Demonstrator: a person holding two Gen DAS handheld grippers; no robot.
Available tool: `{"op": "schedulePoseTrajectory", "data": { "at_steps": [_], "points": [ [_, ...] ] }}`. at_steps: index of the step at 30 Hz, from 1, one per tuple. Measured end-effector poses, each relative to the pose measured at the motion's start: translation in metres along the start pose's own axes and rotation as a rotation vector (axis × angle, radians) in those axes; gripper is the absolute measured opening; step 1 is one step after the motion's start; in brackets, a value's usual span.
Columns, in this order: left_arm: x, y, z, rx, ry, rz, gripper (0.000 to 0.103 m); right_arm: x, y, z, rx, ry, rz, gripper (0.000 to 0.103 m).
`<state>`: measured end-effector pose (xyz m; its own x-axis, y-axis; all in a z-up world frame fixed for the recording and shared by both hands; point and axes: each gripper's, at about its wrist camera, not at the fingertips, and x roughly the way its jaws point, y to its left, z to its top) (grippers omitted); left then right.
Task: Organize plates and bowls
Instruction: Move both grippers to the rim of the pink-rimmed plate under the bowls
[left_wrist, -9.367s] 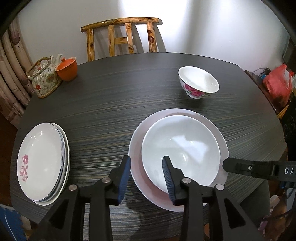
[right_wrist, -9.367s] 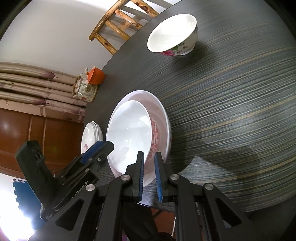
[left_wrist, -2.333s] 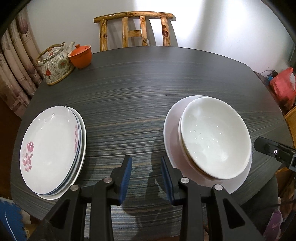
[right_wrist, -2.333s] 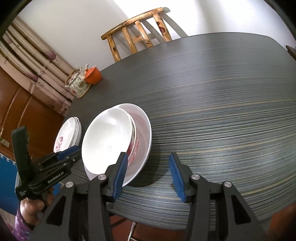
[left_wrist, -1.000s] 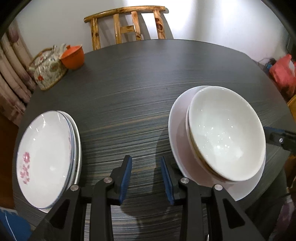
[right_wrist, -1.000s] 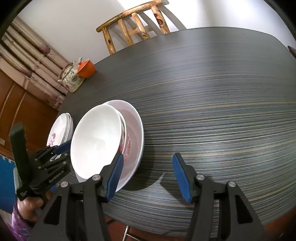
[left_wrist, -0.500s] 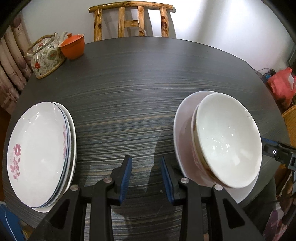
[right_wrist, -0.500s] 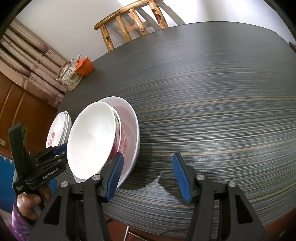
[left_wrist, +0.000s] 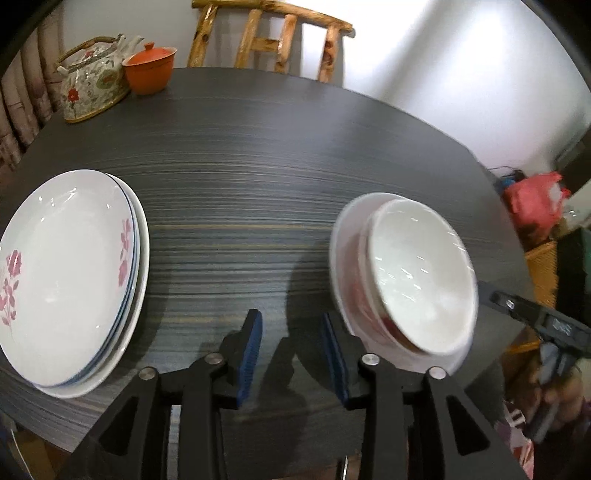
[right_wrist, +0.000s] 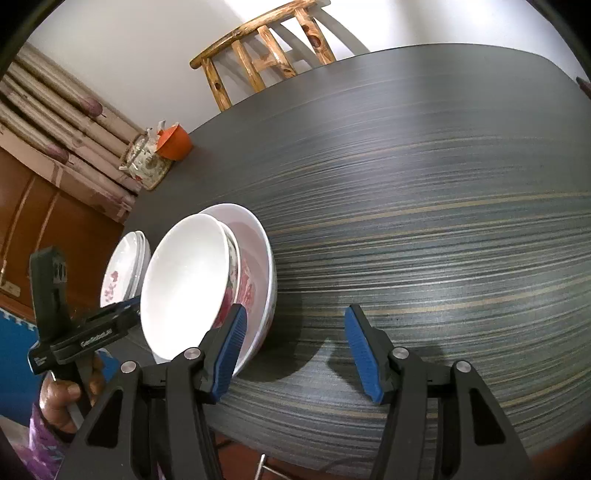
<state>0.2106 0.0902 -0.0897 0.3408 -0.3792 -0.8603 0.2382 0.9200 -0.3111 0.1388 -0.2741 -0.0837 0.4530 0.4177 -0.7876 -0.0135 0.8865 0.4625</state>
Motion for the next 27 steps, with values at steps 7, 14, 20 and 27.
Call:
{"op": "schedulePoseTrajectory", "data": {
  "at_steps": [7,14,20,27],
  "points": [
    [-0.016,-0.022,-0.004,0.085,-0.034,-0.056,0.043,-0.009,0.001,-0.001,0.001,-0.021,0.031,0.06],
    [0.006,-0.021,0.003,0.062,0.013,-0.055,0.044,-0.009,0.003,-0.003,-0.016,-0.014,0.013,0.06],
    [0.007,-0.024,0.004,0.058,0.02,-0.041,0.044,-0.007,0.004,-0.003,-0.037,-0.006,-0.01,0.06],
    [0.012,-0.029,0.009,0.022,0.043,-0.007,0.047,0.001,0.009,-0.001,-0.068,0.016,-0.03,0.06]
  ]
}}
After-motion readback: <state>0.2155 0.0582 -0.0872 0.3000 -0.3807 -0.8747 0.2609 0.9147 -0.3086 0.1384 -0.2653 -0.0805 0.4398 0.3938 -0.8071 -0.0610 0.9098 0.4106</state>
